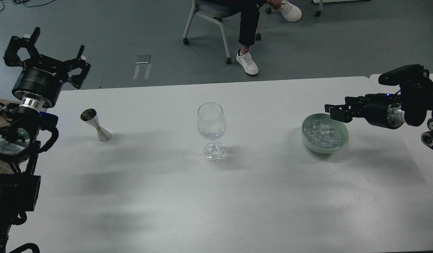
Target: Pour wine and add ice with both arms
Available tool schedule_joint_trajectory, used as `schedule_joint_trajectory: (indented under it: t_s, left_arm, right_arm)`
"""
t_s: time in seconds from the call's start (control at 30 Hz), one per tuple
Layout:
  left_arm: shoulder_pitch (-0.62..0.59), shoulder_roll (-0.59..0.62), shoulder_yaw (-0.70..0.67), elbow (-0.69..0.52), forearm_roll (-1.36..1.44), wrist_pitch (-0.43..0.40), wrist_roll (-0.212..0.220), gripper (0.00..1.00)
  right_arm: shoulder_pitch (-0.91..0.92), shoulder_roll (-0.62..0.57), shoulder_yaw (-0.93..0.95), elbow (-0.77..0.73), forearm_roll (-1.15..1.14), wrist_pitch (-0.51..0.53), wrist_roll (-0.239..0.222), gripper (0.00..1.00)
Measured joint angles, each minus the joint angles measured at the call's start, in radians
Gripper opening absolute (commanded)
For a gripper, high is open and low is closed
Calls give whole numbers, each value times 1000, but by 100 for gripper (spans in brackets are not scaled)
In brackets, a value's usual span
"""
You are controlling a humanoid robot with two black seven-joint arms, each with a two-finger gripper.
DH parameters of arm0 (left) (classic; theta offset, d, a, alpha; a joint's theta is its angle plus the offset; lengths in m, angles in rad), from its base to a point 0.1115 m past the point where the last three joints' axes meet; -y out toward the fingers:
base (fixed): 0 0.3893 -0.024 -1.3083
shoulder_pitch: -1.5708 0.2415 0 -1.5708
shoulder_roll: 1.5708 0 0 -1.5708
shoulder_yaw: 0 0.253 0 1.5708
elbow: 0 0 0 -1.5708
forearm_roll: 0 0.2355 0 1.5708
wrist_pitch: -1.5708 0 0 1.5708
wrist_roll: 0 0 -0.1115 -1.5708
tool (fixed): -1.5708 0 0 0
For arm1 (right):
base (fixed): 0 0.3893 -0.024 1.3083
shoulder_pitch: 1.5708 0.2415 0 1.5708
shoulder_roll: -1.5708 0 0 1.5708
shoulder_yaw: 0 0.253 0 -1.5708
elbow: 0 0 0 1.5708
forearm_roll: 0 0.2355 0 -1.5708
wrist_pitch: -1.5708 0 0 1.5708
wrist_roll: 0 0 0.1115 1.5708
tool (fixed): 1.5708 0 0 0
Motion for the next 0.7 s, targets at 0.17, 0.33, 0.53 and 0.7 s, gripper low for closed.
schedule_joint_trajectory:
  t_s: [0.17,0.33,0.53,0.7]
  left_arm:
    - [1,-2,-1,0,-1,2,3,98]
    - [2,-7,-2,8,-1,9,3,98]
    - [3,-8,-1,13,-2,9,3,98]
    - [3,-8,-1,13,-4,9,3,98]
  right_arm:
    - [-17,32,-19,-18,-1,-9,0,67]
    - [-28,54,-22,-32,-9,-15,0,66]
    - [-37,94,-23,-76,-15,-22,-17,54]
    - [-50,106,-24,-84,-20,-23,-47,43]
